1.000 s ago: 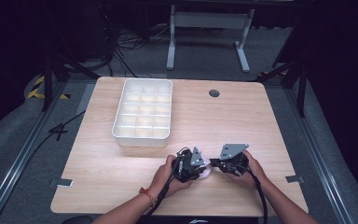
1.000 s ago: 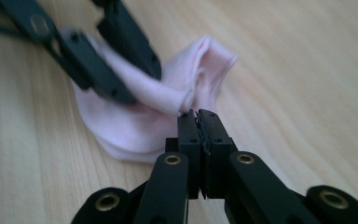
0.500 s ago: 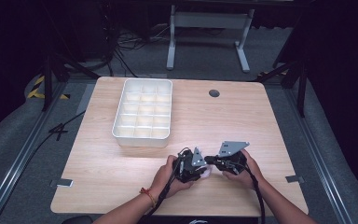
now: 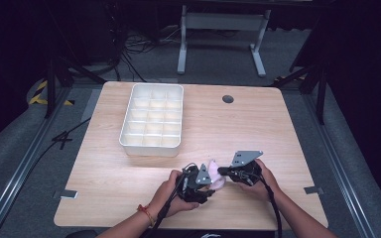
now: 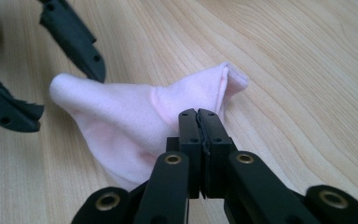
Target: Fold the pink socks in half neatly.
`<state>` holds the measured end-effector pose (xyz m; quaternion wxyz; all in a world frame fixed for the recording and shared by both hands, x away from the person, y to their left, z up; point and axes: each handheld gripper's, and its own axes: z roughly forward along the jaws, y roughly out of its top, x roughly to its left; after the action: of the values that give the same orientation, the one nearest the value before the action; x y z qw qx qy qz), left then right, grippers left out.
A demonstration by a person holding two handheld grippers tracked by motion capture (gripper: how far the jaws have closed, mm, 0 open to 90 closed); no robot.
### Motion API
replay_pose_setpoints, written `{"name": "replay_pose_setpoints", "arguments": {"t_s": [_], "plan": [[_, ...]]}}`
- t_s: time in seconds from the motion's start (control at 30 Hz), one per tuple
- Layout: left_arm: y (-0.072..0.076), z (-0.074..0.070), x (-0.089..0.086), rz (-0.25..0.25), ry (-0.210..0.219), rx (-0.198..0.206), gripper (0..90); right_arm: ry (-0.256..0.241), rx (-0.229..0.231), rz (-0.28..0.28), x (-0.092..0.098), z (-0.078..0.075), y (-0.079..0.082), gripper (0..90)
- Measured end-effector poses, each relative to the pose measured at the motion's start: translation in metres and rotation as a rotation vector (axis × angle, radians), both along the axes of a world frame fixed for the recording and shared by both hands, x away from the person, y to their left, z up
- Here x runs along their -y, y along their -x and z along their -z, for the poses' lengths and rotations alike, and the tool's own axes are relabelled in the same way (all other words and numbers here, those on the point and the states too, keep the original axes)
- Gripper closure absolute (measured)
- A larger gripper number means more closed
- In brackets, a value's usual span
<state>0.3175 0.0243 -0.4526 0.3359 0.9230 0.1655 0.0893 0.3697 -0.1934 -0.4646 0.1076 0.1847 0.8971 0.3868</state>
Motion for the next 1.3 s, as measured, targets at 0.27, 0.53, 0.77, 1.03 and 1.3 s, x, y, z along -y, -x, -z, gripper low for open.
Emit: {"name": "replay_pose_setpoints", "arguments": {"t_s": [0.27,0.53,0.77,1.03,1.3], "plan": [[-0.001,-0.004,0.005,-0.005,0.028,0.046,81.7,0.011,0.006,0.002,-0.001,0.000,0.000,89.4],[0.000,-0.006,0.022,0.037,0.018,0.098,83.9,0.020,0.008,0.016,0.000,0.000,-0.001,89.5],[-0.002,0.004,0.035,0.089,-0.033,0.099,84.2,0.030,0.013,0.023,0.000,0.000,-0.001,89.5],[-0.002,0.007,0.036,0.127,-0.044,0.075,81.9,0.046,0.027,0.028,0.000,0.000,-0.001,89.5],[0.000,-0.018,0.009,0.143,0.060,0.059,66.7,0.045,0.030,0.030,0.000,0.000,-0.001,89.6]]}}
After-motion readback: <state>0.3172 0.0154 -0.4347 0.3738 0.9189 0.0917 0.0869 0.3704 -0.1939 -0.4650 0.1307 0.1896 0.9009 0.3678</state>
